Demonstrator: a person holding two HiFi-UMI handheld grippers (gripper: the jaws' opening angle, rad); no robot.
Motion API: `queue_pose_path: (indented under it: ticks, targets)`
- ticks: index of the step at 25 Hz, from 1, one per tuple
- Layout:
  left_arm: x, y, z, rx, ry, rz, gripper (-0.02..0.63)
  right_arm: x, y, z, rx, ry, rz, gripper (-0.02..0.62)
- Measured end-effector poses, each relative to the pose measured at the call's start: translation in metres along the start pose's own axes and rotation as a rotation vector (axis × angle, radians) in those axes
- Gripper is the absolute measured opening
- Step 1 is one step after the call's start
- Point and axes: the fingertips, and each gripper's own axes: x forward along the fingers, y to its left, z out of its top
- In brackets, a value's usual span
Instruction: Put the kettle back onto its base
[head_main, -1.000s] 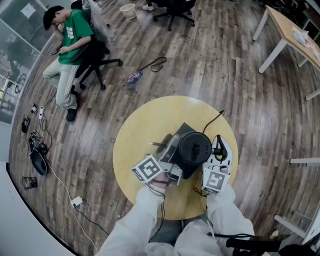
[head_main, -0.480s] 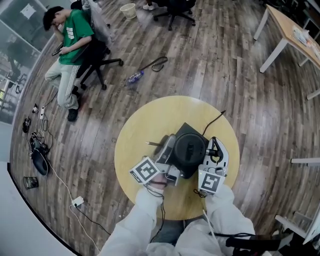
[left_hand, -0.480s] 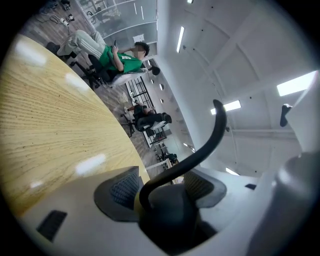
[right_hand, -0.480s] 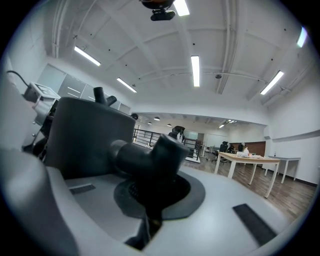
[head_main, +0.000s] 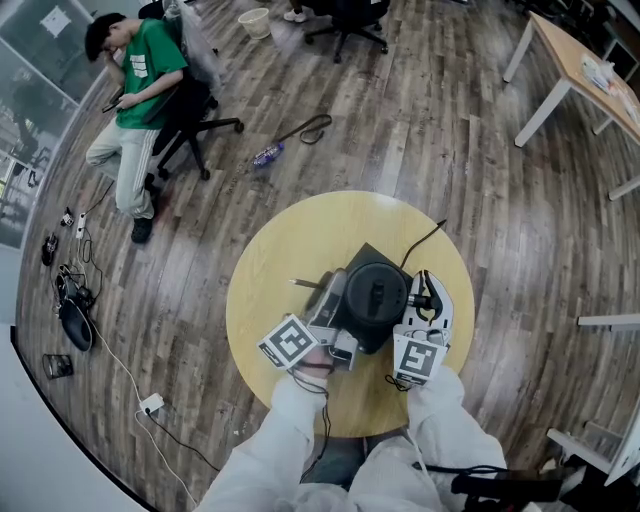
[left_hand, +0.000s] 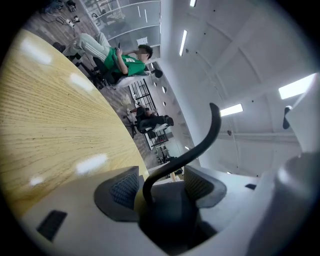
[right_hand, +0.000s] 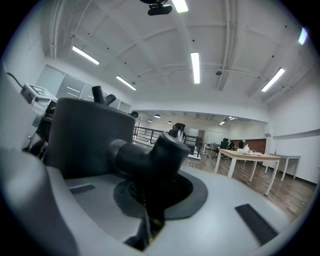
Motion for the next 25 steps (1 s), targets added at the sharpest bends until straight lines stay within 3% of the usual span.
queue_pose_path:
  ticks: [6,11,17,21,25]
  targets:
    - [-0.02,0.003,-0.008,0.042,0.004,0.037,0.284,-0.013,-0.002,-0.002,0.01,0.035,-0.002,0.015]
    - [-0.041,0.001,0.003,0.242,-0.019,0.107,0.284,-0.026,-0.004,-0.003,0.042,0.049,-0.021,0.065]
    - [-0.068,-0.004,-0.004,0.327,-0.027,0.153,0.284,-0.047,0.001,-0.004,0.05,0.06,0.005,0.09]
    - [-0.091,-0.013,-0.012,0.512,-0.028,0.223,0.22,-0.067,0.003,-0.003,0.048,0.063,0.014,0.1]
    - [-0.106,-0.034,-0.023,0.633,-0.028,0.231,0.183,-0.09,0.002,0.003,0.072,0.055,0.011,0.1]
